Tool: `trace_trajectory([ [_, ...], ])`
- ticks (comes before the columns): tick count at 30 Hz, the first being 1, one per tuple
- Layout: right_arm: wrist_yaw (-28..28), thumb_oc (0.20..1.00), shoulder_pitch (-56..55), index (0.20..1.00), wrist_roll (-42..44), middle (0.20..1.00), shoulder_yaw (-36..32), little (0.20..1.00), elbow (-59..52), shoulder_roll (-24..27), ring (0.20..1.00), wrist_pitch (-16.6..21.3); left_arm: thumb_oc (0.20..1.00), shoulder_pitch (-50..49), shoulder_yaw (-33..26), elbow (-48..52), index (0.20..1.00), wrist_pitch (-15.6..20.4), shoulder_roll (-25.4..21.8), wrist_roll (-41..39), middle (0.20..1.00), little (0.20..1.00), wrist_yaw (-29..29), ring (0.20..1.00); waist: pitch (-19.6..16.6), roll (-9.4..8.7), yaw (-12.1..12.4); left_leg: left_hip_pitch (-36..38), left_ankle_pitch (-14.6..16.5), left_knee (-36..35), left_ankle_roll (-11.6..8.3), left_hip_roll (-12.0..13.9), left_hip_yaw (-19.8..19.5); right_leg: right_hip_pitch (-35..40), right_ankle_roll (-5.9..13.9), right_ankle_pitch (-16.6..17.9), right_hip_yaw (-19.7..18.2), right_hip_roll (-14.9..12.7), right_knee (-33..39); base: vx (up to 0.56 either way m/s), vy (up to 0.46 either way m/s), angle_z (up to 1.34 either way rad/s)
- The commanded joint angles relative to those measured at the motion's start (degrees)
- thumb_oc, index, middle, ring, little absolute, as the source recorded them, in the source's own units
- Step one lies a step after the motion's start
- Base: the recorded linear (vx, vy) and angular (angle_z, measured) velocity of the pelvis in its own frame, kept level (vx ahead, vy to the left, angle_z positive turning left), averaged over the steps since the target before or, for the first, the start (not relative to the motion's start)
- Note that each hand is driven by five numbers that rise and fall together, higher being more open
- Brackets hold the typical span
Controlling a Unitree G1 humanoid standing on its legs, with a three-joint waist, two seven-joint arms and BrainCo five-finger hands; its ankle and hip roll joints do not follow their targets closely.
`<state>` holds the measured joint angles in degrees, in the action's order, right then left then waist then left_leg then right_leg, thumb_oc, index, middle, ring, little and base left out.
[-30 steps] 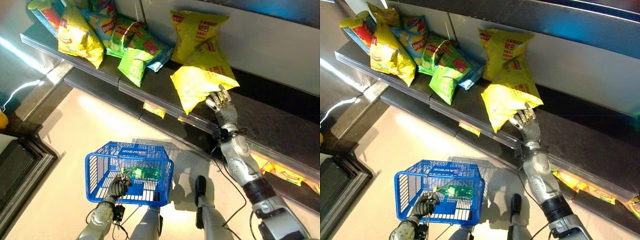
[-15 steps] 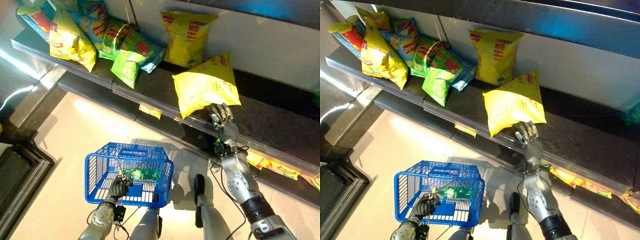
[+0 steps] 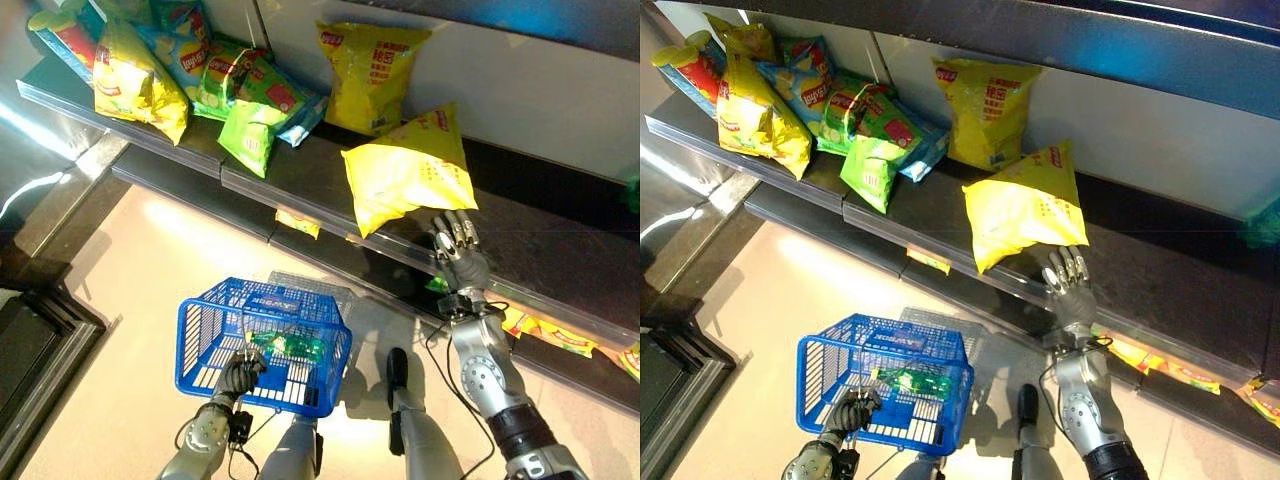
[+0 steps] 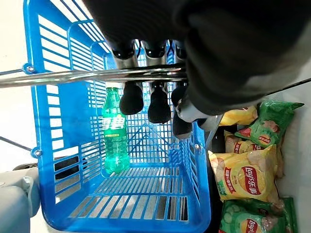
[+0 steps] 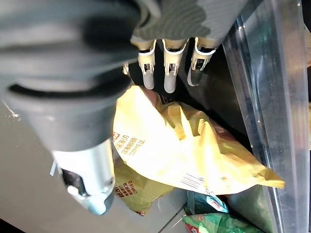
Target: Pick up the snacks into the basket
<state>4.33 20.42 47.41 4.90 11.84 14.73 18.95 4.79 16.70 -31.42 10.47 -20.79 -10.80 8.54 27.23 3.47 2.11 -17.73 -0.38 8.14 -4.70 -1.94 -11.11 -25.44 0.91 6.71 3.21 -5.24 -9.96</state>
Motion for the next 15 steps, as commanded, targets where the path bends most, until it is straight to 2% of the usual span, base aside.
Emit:
trace_trajectory([
  [1, -0.46, 1.0, 0.49, 1.0, 1.02, 1.0, -1.4, 1.0, -6.44, 0.53, 1.0, 3.75, 0.2, -5.23, -2.59, 5.59, 0.2, 3.0, -2.7, 0.98, 0.2, 0.2, 0.68, 0.2, -1.86, -1.01, -1.07, -2.44, 0.03, 1.31, 0.8, -0.85, 0.57, 4.0, 6.93, -9.58, -4.22, -3.94, -4.08, 0.0, 0.0, 0.0],
  [15, -0.66, 1.0, 4.14, 1.0, 16.48, 1.0, -1.31, 1.0, 3.93, -6.72, 1.0, 4.56, 0.2, -4.95, -1.42, 4.84, 0.2, 2.15, -2.45, -0.03, 0.2, 0.2, 1.13, 0.2, -1.7, -0.36, -0.49, -2.16, 0.19, 1.21, 0.8, -0.94, 0.52, 4.02, 6.72, -9.98, -4.15, -4.12, -4.72, 0.0, 0.0, 0.0],
])
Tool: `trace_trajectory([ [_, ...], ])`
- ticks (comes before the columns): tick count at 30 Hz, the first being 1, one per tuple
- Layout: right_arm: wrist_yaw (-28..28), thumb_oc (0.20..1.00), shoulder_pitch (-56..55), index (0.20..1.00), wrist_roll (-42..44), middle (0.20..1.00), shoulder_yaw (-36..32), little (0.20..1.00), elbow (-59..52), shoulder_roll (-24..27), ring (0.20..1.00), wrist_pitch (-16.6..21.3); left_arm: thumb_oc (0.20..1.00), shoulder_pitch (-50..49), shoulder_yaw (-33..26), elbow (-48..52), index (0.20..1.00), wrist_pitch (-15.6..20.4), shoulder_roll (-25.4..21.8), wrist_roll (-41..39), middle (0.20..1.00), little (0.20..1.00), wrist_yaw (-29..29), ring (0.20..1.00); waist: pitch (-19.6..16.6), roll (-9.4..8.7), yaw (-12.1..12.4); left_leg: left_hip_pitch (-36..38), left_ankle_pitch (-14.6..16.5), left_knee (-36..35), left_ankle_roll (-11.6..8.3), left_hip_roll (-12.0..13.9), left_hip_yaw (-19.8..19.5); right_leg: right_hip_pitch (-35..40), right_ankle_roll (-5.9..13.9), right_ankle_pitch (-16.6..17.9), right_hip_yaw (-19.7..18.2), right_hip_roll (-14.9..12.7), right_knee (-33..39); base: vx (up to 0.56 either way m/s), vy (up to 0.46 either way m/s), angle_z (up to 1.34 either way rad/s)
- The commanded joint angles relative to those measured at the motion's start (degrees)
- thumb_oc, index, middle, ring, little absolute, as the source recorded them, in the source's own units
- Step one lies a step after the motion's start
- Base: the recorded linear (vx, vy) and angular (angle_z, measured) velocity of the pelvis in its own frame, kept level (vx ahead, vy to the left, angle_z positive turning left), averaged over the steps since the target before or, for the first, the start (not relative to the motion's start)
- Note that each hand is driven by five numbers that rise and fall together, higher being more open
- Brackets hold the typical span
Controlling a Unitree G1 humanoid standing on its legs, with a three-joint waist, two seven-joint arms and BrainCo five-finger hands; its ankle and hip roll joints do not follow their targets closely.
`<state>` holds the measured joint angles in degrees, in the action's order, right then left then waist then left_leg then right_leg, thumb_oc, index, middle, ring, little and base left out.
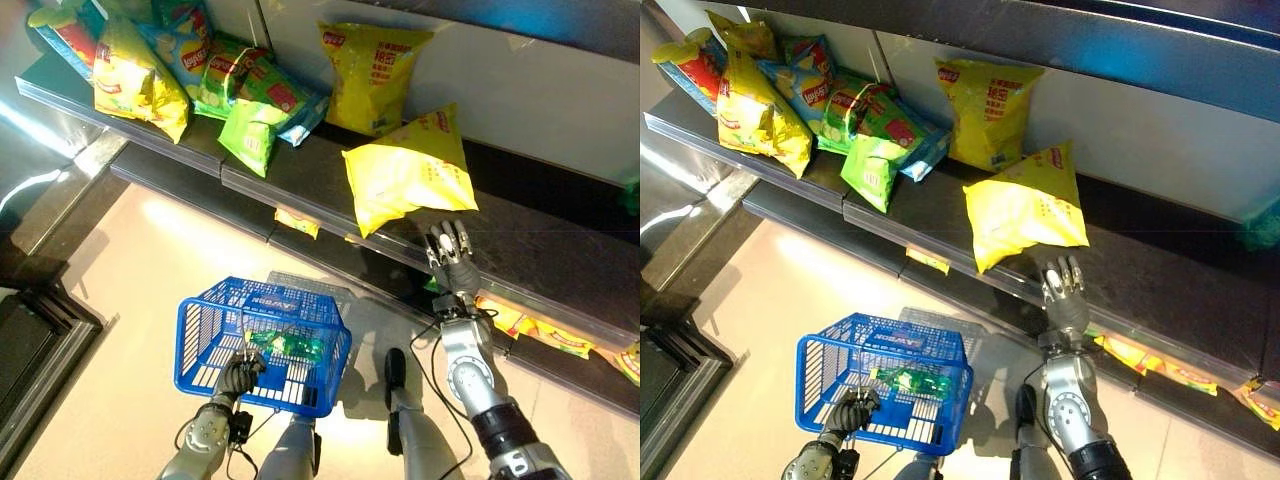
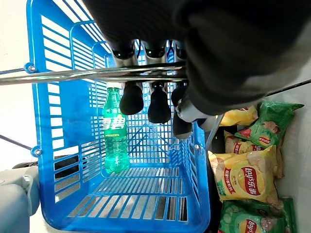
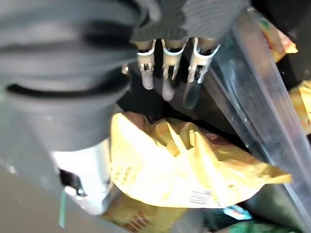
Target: Pick up the snacks into the basket
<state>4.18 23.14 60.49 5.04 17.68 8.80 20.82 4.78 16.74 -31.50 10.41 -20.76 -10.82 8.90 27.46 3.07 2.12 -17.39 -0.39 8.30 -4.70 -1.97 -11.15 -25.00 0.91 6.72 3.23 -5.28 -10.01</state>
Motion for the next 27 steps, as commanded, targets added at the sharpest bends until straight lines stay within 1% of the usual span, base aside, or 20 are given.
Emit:
trace_trajectory([
  [1, -0.17, 1.0, 3.28, 1.0, 5.0, 1.0, -1.36, 1.0, -0.09, -1.39, 1.0, 2.91, 0.2, -4.68, -1.09, 4.64, 0.2, 2.09, -2.5, -0.31, 0.2, 0.2, 0.81, 0.2, -1.96, 0.33, -0.19, -2.43, 0.2, 0.94, 0.77, -0.96, 0.45, 3.61, 6.69, -10.09, -4.18, -4.04, -4.76, 0.0, 0.0, 0.0],
  [3, 0.01, 1.0, 4.38, 1.0, 6.0, 1.0, -1.61, 1.0, 1.07, -1.86, 1.0, 3.06, 0.2, -4.44, -0.76, 4.41, 0.2, 2.03, -2.48, -0.35, 0.2, 0.2, 0.81, 0.2, -1.92, 0.46, -0.05, -2.39, 0.25, 0.94, 0.78, -0.99, 0.35, 3.71, 6.64, -10.22, -4.15, -4.05, -4.8, 0.0, 0.0, 0.0],
  [5, 0.15, 1.0, 8.51, 1.0, 10.04, 1.0, -3.08, 1.0, 5.72, -2.46, 1.0, 3.26, 0.2, -4.3, 0.19, 4.46, 0.2, 2.03, -2.67, -1.17, 0.2, 0.2, 0.46, 0.2, -2.07, 1.04, 0.61, -2.32, 0.25, 0.82, 0.73, -1.12, 0.15, 3.85, 6.61, -10.41, -3.93, -4.14, -4.81, 0.0, 0.0, 0.0],
  [7, -0.3, 1.0, 9.66, 1.0, 10.65, 1.0, -3.35, 1.0, 7.28, -2.26, 1.0, 2.93, 0.2, -4.11, 0.45, 4.46, 0.2, 2.08, -2.8, -1.36, 0.2, 0.2, 0.29, 0.2, -1.96, 1.16, 0.81, -2.25, 0.25, 0.8, 0.71, -1.15, 0.06, 3.95, 6.61, -10.48, -3.89, -4.15, -4.85, 0.0, 0.0, 0.0],
  [9, 0.58, 1.0, 12.64, 1.0, 10.91, 1.0, -4.01, 1.0, 9.65, -1.41, 1.0, 3.35, 0.2, -3.47, 1.05, 4.29, 0.2, 2.19, -3.01, -1.59, 0.2, 0.2, 0.22, 0.2, -1.99, 1.43, 1.22, -2.19, 0.28, 0.83, 0.7, -1.2, -0.01, 3.95, 6.61, -10.59, -3.8, -4.19, -5.05, 0.0, 0.0, 0.0],
  [10, 0.46, 1.0, 14.27, 1.0, 11.76, 1.0, -4.54, 1.0, 10.81, -1.16, 1.0, 3.25, 0.2, -3.35, 1.52, 4.66, 0.2, 2.3, -3.21, -2.02, 0.2, 0.2, -0.25, 0.2, -2.06, 1.81, 1.61, -2.24, 0.28, 0.88, 0.72, -1.27, -0.24, 3.94, 6.59, -10.77, -3.65, -4.22, -5.25, 0.0, 0.0, 0.0],
  [13, 0.7, 1.0, 17.05, 1.0, 12.2, 1.0, -5.19, 1.0, 11.83, -0.72, 1.0, 3.64, 0.2, -3.17, 1.97, 4.4, 0.2, 2.35, -3.58, -2.23, 0.2, 0.2, -0.45, 0.2, -2.13, 2.19, 2.07, -2.27, 0.23, 0.88, 0.64, -1.41, -0.71, 3.9, 6.53, -11.05, -3.46, -4.35, -5.59, 0.01, -0.007, 0.02],
  [15, 0.87, 1.0, 18.17, 1.0, 12.11, 1.0, -5.28, 1.0, 12.34, -0.17, 1.0, 3.84, 0.2, -2.97, 2.17, 4.43, 0.2, 2.45, -3.86, -2.34, 0.2, 0.2, -0.53, 0.2, -2.16, 2.29, 2.24, -2.32, 0.21, 0.83, 0.64, -1.46, -0.81, 3.85, 6.54, -11.17, -3.39, -4.4, -5.73, 0.02, -0.013, 0.06],
  [17, 1.64, 1.0, 22.12, 1.0, 11.36, 1.0, -4.99, 1.0, 14.21, 1.89, 1.0, 4.04, 0.2, -2.71, 2.78, 4.81, 0.2, 2.69, -4.63, -2.58, 0.2, 0.2, -0.7, 0.2, -2.27, 2.6, 2.87, -2.5, 0.13, 0.9, 0.59, -1.55, -0.95, 3.79, 6.51, -11.31, -3.28, -4.44, -5.93, 0.0, 0.0, 0.0],
  [22, 2.59, 1.0, 26.17, 1.0, 10.44, 1.0, -4.94, 1.0, 15.86, 3.39, 1.0, 3.99, 0.2, -2.38, 3.28, 4.76, 0.2, 2.86, -5.19, -2.83, 0.2, 0.2, -0.85, 0.2, -2.29, 2.91, 3.49, -2.68, 0.03, 0.73, 0.62, -1.66, -1.18, 3.56, 6.48, -11.49, -3.24, -4.41, -6.26, 0.0, -0.004, 0.01],
  [25, 3.4, 1.0, 28.83, 1.0, 8.99, 1.0, -4.3, 1.0, 17.59, 4.46, 1.0, 3.59, 0.2, -2.24, 3.71, 5.2, 0.2, 3.02, -5.83, -2.98, 0.2, 0.2, -1.07, 0.2, -2.45, 3.28, 4.04, -2.88, -0.12, 0.58, 0.57, -1.72, -1.49, 3.2, 6.44, -11.71, -3.05, -4.5, -6.58, 0.0, 0.0, 0.0],
  [27, 4.04, 1.0, 30.97, 1.0, 7.6, 1.0, -3.72, 1.0, 19.24, 6.29, 1.0, 2.7, 0.2, -2.19, 3.89, 5.09, 0.2, 3.3, -6.37, -3.02, 0.2, 0.2, -1.34, 0.2, -2.59, 3.44, 4.33, -3.01, -0.22, 0.63, 0.55, -1.89, -1.76, 3.09, 6.41, -11.86, -3.0, -4.54, -6.92, 0.01, -0.021, 0.03],
])
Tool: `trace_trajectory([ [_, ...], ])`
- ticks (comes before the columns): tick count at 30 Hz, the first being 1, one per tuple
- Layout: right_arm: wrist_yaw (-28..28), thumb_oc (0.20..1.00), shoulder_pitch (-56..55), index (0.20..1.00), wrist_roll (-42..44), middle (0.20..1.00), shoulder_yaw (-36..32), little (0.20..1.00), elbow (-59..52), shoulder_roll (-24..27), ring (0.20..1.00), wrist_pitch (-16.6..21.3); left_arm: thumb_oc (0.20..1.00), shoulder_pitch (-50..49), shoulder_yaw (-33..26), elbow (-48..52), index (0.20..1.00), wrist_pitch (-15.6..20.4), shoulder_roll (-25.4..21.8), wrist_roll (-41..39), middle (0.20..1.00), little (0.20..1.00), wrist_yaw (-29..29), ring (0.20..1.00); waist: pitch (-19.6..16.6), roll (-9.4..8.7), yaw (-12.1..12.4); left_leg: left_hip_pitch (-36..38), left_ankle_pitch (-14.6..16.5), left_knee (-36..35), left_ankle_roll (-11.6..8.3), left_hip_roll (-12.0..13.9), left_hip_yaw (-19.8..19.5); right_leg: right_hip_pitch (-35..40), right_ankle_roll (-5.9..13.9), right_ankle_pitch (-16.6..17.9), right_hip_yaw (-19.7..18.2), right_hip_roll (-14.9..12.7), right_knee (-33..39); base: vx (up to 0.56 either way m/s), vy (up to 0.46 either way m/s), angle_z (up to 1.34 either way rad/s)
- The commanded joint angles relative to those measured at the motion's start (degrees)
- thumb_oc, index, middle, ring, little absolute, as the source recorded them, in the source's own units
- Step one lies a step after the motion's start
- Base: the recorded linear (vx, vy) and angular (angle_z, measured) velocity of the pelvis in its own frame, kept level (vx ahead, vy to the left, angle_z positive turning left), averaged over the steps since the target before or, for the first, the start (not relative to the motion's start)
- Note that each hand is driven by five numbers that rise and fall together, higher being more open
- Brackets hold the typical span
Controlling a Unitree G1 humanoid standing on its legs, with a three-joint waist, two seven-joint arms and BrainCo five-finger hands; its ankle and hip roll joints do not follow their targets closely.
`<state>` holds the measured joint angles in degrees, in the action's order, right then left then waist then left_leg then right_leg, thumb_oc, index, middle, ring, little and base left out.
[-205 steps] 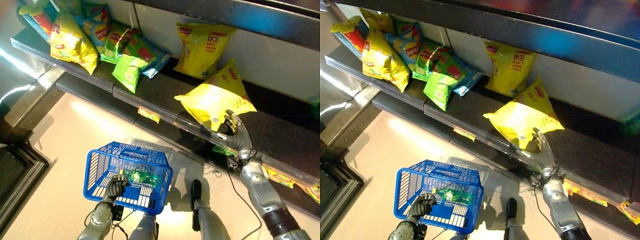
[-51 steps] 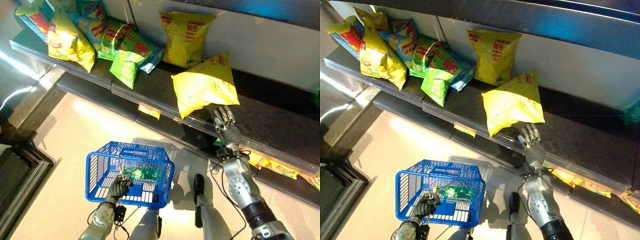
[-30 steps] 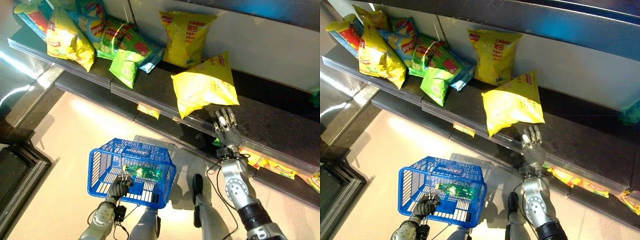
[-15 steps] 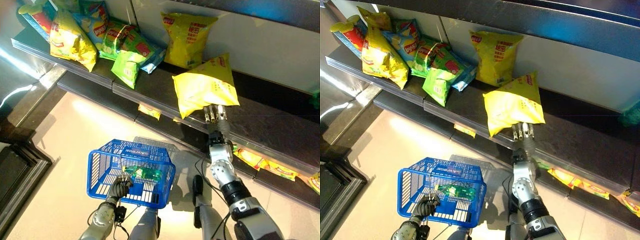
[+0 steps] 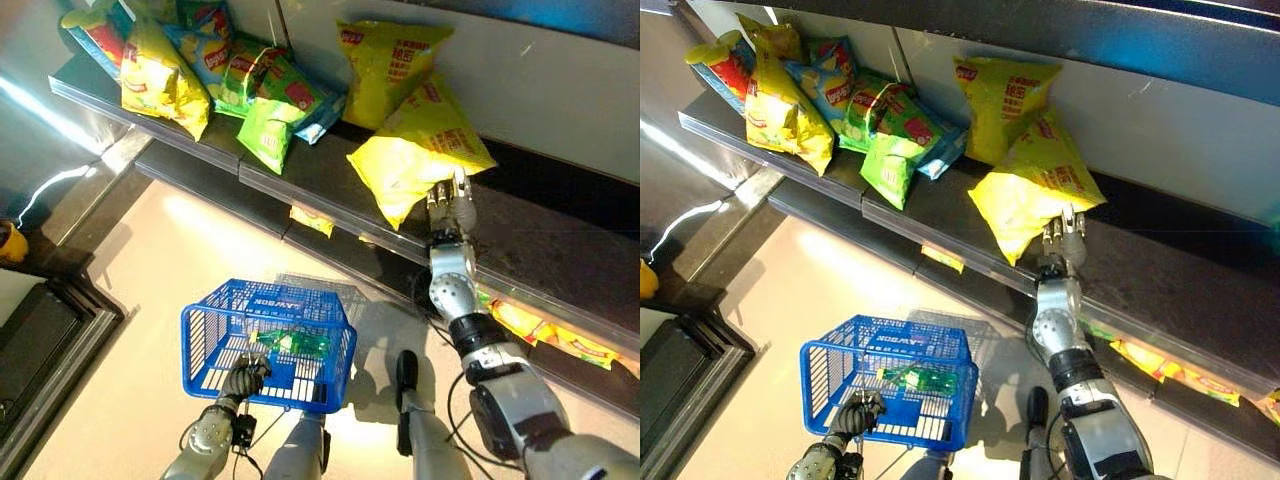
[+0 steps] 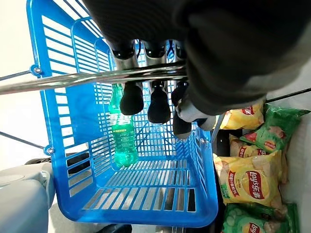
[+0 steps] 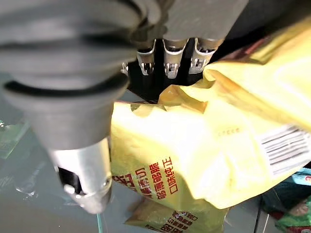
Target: Pick up the snacks into the basket
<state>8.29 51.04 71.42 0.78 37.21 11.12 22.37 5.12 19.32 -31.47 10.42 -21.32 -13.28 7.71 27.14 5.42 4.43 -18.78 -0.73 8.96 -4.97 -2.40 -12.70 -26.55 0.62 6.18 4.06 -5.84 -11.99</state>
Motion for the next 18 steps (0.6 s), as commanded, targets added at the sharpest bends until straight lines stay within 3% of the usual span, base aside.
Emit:
trace_trajectory([
  [1, 0.07, 1.0, 4.1, 1.0, -3.59, 1.0, 0.8, 1.0, 0.19, 4.51, 1.0, 1.07, 0.2, -2.39, 1.47, 5.22, 0.2, 3.43, -6.04, -0.73, 0.2, 0.2, -0.19, 0.2, -2.3, 1.2, 2.13, -1.63, 0.08, -0.09, 0.81, -1.47, -0.36, 4.6, 6.7, -11.43, -3.83, -3.99, -5.06, 0.01, -0.014, 0.04],
  [2, 0.24, 1.0, 4.81, 1.0, -4.24, 1.0, 0.95, 1.0, 0.68, 5.12, 1.0, 0.85, 0.2, -2.49, 1.54, 5.35, 0.2, 3.53, -6.27, -0.81, 0.2, 0.2, -0.32, 0.2, -2.35, 1.24, 2.23, -1.68, 0.01, -0.09, 0.75, -1.49, -0.37, 4.64, 6.7, -11.49, -3.73, -4.03, -5.09, 0.0, -0.014, 0.04],
  [3, 0.39, 0.875, 5.59, 0.875, -4.59, 0.875, 1.02, 0.875, 1.48, 5.58, 0.875, 0.64, 0.2, -2.45, 1.57, 5.31, 0.2, 3.54, -6.4, -0.88, 0.2, 0.2, -0.39, 0.2, -2.37, 1.26, 2.3, -1.76, -0.01, -0.06, 0.74, -1.51, -0.46, 4.6, 6.67, -11.54, -3.7, -4.04, -5.21, 0.0, -0.01, 0.05],
  [4, 0.43, 0.542, 6.37, 0.542, -4.76, 0.542, 1.5, 0.542, 2.5, 5.88, 0.542, 0.48, 0.2, -2.22, 1.6, 5.17, 0.2, 3.62, -6.59, -1.18, 0.2, 0.2, -0.31, 0.2, -2.5, 1.22, 2.5, -1.78, -0.02, -0.01, 0.75, -1.58, -0.46, 4.59, 6.71, -11.49, -3.7, -4.06, -5.32, 0.02, -0.014, 0.04],
  [6, 1.33, 0.341, 7.8, 0.341, -6.41, 0.341, 3.09, 0.341, 4.2, 6.92, 0.341, -0.28, 0.2, -1.8, 1.7, 5.61, 0.2, 3.83, -7.1, -1.33, 0.2, 0.2, -0.36, 0.2, -2.55, 1.18, 2.77, -1.77, 0.0, -0.01, 0.76, -1.58, -0.46, 4.54, 6.76, -11.5, -3.72, -4.1, -5.27, 0.0, -0.003, 0.04],
  [8, -0.54, 0.316, 6.89, 0.316, -4.81, 0.316, 3.34, 0.316, 2.05, 5.81, 0.316, -0.86, 0.2, -1.69, 1.64, 5.54, 0.2, 3.7, -6.81, -1.36, 0.2, 0.2, -0.39, 0.2, -2.49, 1.05, 2.67, -1.78, -0.11, 0.06, 0.7, -1.63, -0.5, 4.68, 6.7, -11.49, -3.69, -4.06, -5.2, 0.0, 0.0, 0.0],
  [9, -0.56, 0.2, 6.45, 0.2, -4.87, 0.2, 3.24, 0.2, 1.49, 5.68, 0.2, -0.67, 0.2, -1.84, 1.44, 5.42, 0.2, 3.64, -6.84, -1.31, 0.2, 0.2, -0.36, 0.2, -2.51, 1.01, 2.53, -1.76, -0.1, 0.09, 0.72, -1.64, -0.64, 4.74, 6.69, -11.56, -3.63, -4.09, -5.23, 0.0, 0.0, 0.0],
  [18, -1.61, 0.2, 5.55, 0.2, -4.48, 0.2, 3.08, 0.2, 0.18, 6.08, 0.2, -0.43, 0.2, -2.23, 0.38, 5.57, 0.2, 3.49, -7.28, -2.24, 0.2, 0.2, -0.7, 0.2, -2.33, 0.35, 2.58, -2.09, 0.07, 0.61, 0.85, -1.67, -0.52, 4.45, 6.73, -11.2, -3.65, -4.28, -5.46, -0.01, 0.003, 0.05],
])
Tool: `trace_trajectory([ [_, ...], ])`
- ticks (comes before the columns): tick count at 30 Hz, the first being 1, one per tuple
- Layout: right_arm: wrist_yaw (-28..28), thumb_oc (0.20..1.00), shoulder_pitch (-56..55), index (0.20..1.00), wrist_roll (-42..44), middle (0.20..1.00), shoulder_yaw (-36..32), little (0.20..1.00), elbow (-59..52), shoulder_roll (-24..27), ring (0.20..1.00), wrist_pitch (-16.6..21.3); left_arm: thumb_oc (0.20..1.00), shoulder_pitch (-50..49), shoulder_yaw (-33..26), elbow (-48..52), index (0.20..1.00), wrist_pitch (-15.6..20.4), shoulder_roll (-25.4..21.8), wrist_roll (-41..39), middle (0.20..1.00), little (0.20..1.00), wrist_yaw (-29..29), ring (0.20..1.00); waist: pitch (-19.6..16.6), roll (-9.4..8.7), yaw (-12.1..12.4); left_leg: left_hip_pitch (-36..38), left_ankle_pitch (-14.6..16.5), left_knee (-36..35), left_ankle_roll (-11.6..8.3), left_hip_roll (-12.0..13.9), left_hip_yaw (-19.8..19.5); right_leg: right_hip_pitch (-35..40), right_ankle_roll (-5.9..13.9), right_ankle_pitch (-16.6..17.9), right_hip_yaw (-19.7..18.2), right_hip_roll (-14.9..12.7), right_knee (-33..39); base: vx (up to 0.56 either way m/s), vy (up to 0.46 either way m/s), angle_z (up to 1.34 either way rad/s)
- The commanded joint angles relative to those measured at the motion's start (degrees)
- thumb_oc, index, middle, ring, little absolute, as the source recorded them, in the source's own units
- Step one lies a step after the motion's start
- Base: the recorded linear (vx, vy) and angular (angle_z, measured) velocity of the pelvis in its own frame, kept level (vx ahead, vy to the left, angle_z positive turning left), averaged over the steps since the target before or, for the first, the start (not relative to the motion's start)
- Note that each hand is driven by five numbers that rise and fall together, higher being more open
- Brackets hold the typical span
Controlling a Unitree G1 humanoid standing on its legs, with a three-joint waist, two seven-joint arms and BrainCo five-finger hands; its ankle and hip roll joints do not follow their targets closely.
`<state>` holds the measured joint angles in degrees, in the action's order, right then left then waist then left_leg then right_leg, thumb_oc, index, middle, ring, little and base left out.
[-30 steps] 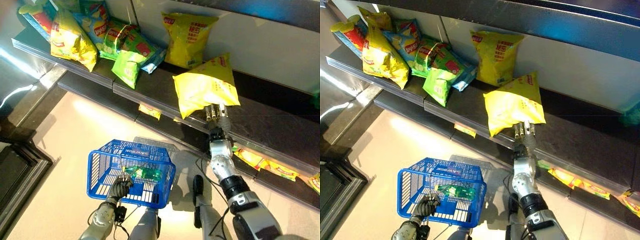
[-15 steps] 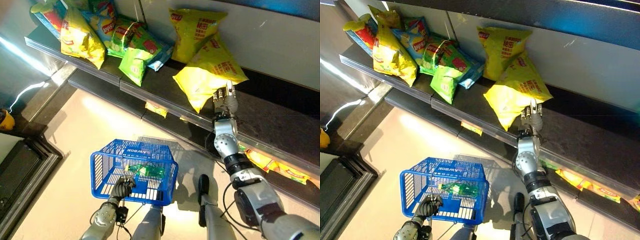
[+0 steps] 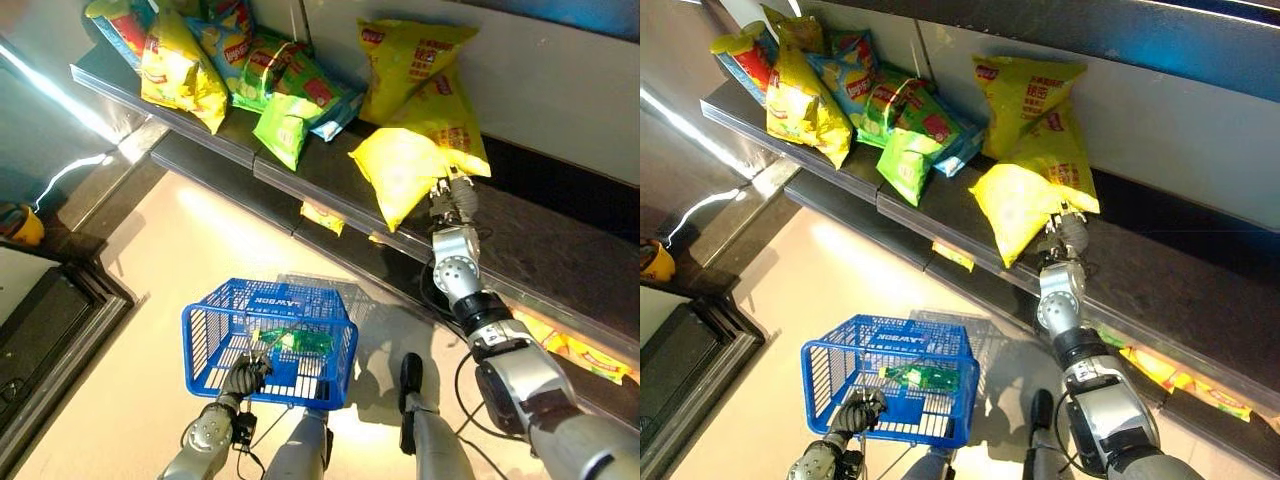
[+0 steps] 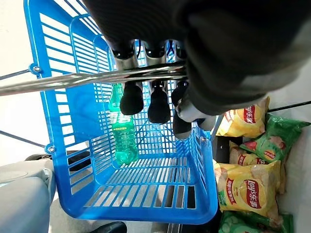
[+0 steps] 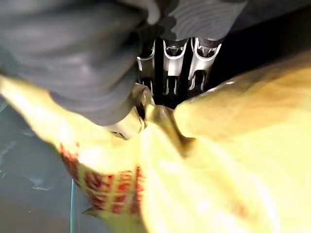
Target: Pick up the snacks into the basket
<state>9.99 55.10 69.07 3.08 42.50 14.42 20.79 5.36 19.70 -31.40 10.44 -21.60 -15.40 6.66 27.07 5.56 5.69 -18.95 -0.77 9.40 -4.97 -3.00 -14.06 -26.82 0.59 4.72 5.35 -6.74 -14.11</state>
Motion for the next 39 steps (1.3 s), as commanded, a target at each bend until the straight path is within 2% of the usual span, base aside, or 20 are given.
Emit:
trace_trajectory([
  [1, -3.08, 0.2, 1.28, 0.2, -2.39, 0.2, 0.83, 0.2, -5.25, 2.7, 0.2, 1.24, 0.2, -2.39, -0.06, 5.32, 0.2, 3.42, -7.08, 0.03, 0.2, 0.2, 0.39, 0.2, -2.21, 0.06, 1.27, -2.0, 0.13, 0.29, 0.9, -1.07, 1.01, 4.74, 6.79, -9.57, -5.03, -3.32, -3.18, 0.0, 0.0, 0.0],
  [10, -3.76, 0.2, -0.08, 0.2, -1.88, 0.2, 0.88, 0.2, -7.43, 2.02, 0.2, 1.26, 0.2, -2.14, -0.46, 5.38, 0.2, 3.23, -7.05, -0.01, 0.2, 0.2, 0.02, 0.2, -2.39, -0.14, 1.34, -2.24, 0.21, 0.88, 1.02, -1.22, 0.9, 4.6, 6.75, -9.51, -5.23, -3.3, -3.47, 0.0, 0.001, 0.0],
  [16, -5.86, 0.2, -5.29, 0.2, -2.03, 0.2, 2.24, 0.2, -16.63, 0.42, 0.2, 1.65, 0.2, -1.99, -1.61, 5.52, 0.2, 2.88, -6.53, 0.55, 0.2, 0.2, 0.22, 0.2, -2.21, -1.03, 0.79, -2.36, 0.3, 1.55, 1.08, -1.22, 1.04, 4.95, 6.75, -8.87, -5.34, -3.2, -2.78, -0.02, 0.01, 0.0],
  [20, -8.13, 0.2, -10.72, 0.2, -2.45, 0.2, 4.54, 0.2, -24.87, -0.55, 0.2, 1.48, 0.2, -1.19, -3.03, 4.95, 0.2, 2.46, -5.57, 1.7, 0.2, 0.2, 0.99, 0.2, -2.18, -2.98, -0.05, -2.65, 0.97, 2.88, 1.2, -1.08, 2.09, 5.57, 6.99, -7.49, -5.87, -2.96, -0.91, -0.03, 0.036, 0.01],
  [27, -13.14, 0.2, -27.33, 0.2, -3.65, 0.2, 7.24, 0.2, -38.61, -0.63, 0.2, -2.13, 0.2, -0.4, -5.45, 5.61, 0.2, 1.16, -3.57, 4.77, 0.2, 0.2, 1.6, 0.2, -2.31, -6.55, -2.11, -1.79, 5.39, 9.99, 2.51, -1.04, 5.07, 8.43, 7.89, -5.41, -7.94, -3.87, 1.37, 0.01, 0.106, -0.11],
  [28, -13.13, 0.2, -27.34, 0.2, -3.65, 0.2, 7.24, 0.2, -38.62, -0.63, 0.2, -2.14, 0.2, -0.41, -5.45, 5.61, 0.2, 1.16, -3.57, 4.77, 0.2, 0.2, 1.6, 0.2, -2.31, -6.54, -2.09, -1.79, 5.4, 10.0, 2.51, -1.03, 5.08, 8.43, 7.89, -5.41, -7.95, -3.86, 1.37, -0.01, 0.18, -0.31],
  [31, -16.74, 0.2, -34.91, 0.2, -3.84, 0.2, 9.8, 0.2, -42.64, 0.06, 0.2, -5.41, 0.2, 1.05, -7.05, 5.18, 0.2, 0.85, -3.72, 7.32, 0.2, 0.2, 2.11, 0.2, -2.69, -9.56, -3.91, -1.12, 7.84, 12.46, 3.43, -1.09, 8.66, 9.1, 9.74, -2.09, -11.63, -4.02, 4.47, -0.06, 0.216, -0.49],
  [32, -17.29, 0.2, -35.96, 0.2, -4.14, 0.2, 10.33, 0.2, -43.18, 0.52, 0.2, -6.24, 0.2, 1.27, -7.72, 4.79, 0.2, 0.8, -3.83, 7.79, 0.2, 0.2, 2.18, 0.2, -2.9, -10.31, -3.93, -1.08, 8.28, 12.72, 3.65, -0.99, 10.01, 8.96, 10.4, -0.8, -12.87, -4.04, 5.74, -0.06, 0.127, -0.74],
  [33, -17.29, 0.2, -35.96, 0.2, -4.14, 0.2, 10.33, 0.2, -43.18, 0.52, 0.2, -6.24, 0.2, 1.27, -7.72, 4.79, 0.2, 0.8, -3.83, 7.79, 0.2, 0.2, 2.18, 0.2, -2.9, -10.32, -3.9, -1.07, 8.29, 12.72, 3.65, -0.98, 10.03, 8.95, 10.4, -0.8, -12.9, -4.04, 5.74, -0.07, 0.165, -1.14],
  [34, -18.91, 0.2, -38.39, 0.2, -4.82, 0.2, 11.65, 0.2, -43.67, 1.31, 0.2, -8.38, 0.2, 1.18, -9.12, 4.46, 0.2, 1.02, -3.98, 8.34, 0.2, 0.2, 2.43, 0.2, -3.79, -11.56, -3.83, -0.86, 8.79, 12.73, 3.97, -0.61, 11.9, 8.59, 11.37, 1.02, -13.61, -4.16, 7.97, -0.04, 0.109, -0.96],
  [37, -20.29, 0.2, -39.85, 0.2, -5.33, 0.2, 13.86, 0.2, -43.53, 2.45, 0.2, -10.3, 0.2, 0.32, -10.86, 4.98, 0.2, 1.07, -4.35, 8.1, 0.2, 0.2, 2.75, 0.2, -4.51, -12.44, -3.27, -0.05, 8.24, 11.53, 4.3, 0.43, 13.48, 7.96, 11.84, 1.49, -12.37, -3.9, 7.74, -0.06, 0.127, -0.8],
  [38, -21.75, 0.2, -42.83, 0.2, -5.36, 0.2, 15.1, 0.2, -43.97, 3.65, 0.2, -12.37, 0.2, -0.52, -12.13, 6.02, 0.2, 0.85, -4.6, 7.11, 0.2, 0.2, 2.63, 0.2, -5.55, -11.79, -2.48, 0.52, 6.35, 9.37, 4.67, 1.75, 13.9, 8.1, 10.81, -1.57, -7.16, -3.57, 2.81, -0.09, 0.109, -0.92],
  [39, -22.34, 0.2, -44.19, 0.2, -5.73, 0.2, 15.8, 0.2, -43.27, 4.67, 0.2, -13.61, 0.2, -0.73, -12.46, 6.49, 0.2, 0.87, -4.8, 6.84, 0.2, 0.2, 2.54, 0.2, -6.26, -11.56, -2.56, 0.76, 5.46, 8.24, 4.78, 2.11, 14.15, 8.8, 10.32, -3.01, -6.51, -3.09, 0.54, -0.11, 0.144, -0.97],
])
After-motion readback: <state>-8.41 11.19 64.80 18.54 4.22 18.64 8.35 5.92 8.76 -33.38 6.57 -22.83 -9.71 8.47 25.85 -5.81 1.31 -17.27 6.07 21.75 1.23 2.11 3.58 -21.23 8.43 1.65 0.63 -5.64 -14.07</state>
